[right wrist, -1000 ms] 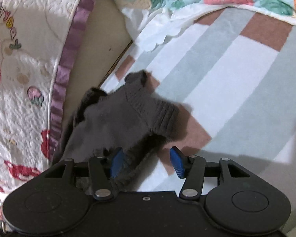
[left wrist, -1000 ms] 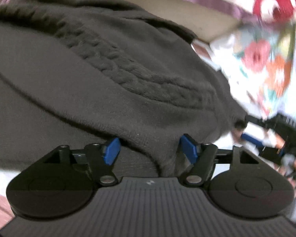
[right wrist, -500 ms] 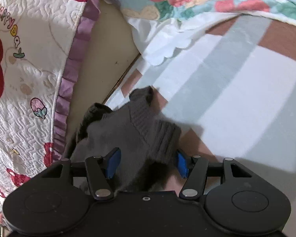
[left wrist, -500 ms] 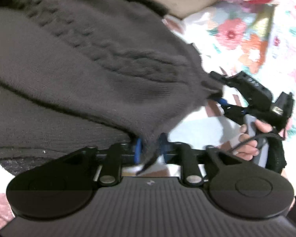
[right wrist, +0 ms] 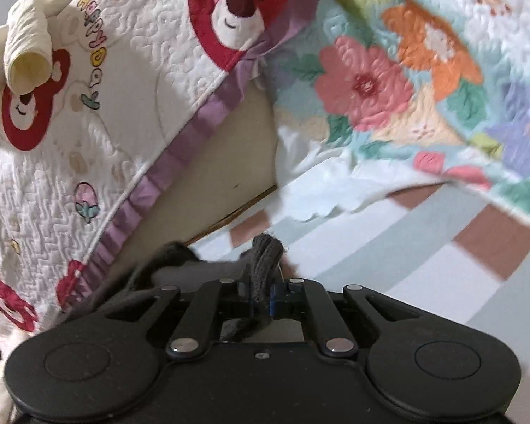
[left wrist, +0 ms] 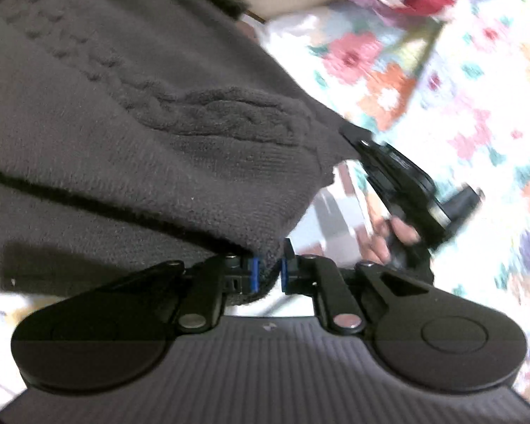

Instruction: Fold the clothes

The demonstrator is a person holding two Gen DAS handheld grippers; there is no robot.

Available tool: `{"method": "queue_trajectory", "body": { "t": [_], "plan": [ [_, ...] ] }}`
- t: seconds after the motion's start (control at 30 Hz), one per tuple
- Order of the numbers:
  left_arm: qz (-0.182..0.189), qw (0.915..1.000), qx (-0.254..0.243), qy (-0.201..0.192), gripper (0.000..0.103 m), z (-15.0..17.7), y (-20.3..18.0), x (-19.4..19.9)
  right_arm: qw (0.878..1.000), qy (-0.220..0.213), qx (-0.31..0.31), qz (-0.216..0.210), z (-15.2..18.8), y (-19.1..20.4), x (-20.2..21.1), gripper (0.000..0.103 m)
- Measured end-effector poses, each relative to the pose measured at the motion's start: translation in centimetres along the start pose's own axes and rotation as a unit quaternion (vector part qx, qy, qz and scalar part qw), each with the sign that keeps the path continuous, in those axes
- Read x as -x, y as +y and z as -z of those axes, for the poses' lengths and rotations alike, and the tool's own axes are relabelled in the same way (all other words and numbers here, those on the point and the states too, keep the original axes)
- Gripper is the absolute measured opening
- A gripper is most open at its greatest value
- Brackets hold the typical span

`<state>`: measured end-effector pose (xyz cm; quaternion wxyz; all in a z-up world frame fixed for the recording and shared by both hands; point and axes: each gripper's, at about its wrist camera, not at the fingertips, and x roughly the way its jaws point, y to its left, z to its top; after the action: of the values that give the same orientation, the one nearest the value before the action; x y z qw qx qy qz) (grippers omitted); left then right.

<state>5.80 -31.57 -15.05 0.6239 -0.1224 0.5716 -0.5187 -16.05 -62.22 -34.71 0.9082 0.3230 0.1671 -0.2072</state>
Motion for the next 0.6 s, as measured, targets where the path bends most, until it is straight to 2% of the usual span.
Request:
{"method": "queue_trajectory", "body": {
  "t": [0.1,0.2,0.27,0.33,0.37,0.4,0.43,0.47,0.53,0.6],
  "plan": [
    [-0.038,0.9986,-0.014,0.032,0.011,0.9,-0.9,-1.6,0.999,0.008,0.003,0.037,-0.5,-1.3,-0.1,0.007],
    [-0.117,0.991,-0.026,0.06,0.011,1.6,-0.4,-3.7,0.991,0.043,0.066,0.109,0.9,-0.9,-2.2,0.007],
    [-0.137,0.9876,-0.042,0.065,0.015,2.0,-1.0,-3.4,0.986,0.07,0.088,0.122,1.8,-0.3,-3.1,0.007],
    [-0.149,0.9845,-0.075,0.053,0.026,2.1,-2.3,-1.7,0.981,0.072,0.108,0.147,2.0,0.1,-2.9,0.013],
    [-0.143,0.986,-0.078,0.036,0.045,2.3,-2.2,0.1,0.977,0.071,0.116,0.164,2.0,0.2,-2.8,0.014],
    [-0.136,0.9873,-0.08,0.02,0.055,2.5,-2.1,2.0,0.974,0.07,0.114,0.181,1.7,0.0,-2.5,0.025],
    [-0.13,0.9881,-0.082,0.003,0.055,2.7,-2.0,3.8,0.974,0.067,0.105,0.189,1.4,-0.2,-2.1,0.027],
    [-0.125,0.9887,-0.081,-0.014,0.055,2.9,-1.7,5.6,0.977,0.066,0.091,0.183,1.0,-0.4,-1.4,0.027],
    [-0.137,0.9883,-0.048,-0.046,0.055,3.2,0.5,9.5,0.985,0.065,0.067,0.147,0.6,-0.3,0.4,0.027],
    [-0.184,0.9801,-0.004,-0.076,0.057,3.0,3.6,13.1,0.989,0.077,0.072,0.108,0.8,0.6,1.7,0.027]
  ]
}}
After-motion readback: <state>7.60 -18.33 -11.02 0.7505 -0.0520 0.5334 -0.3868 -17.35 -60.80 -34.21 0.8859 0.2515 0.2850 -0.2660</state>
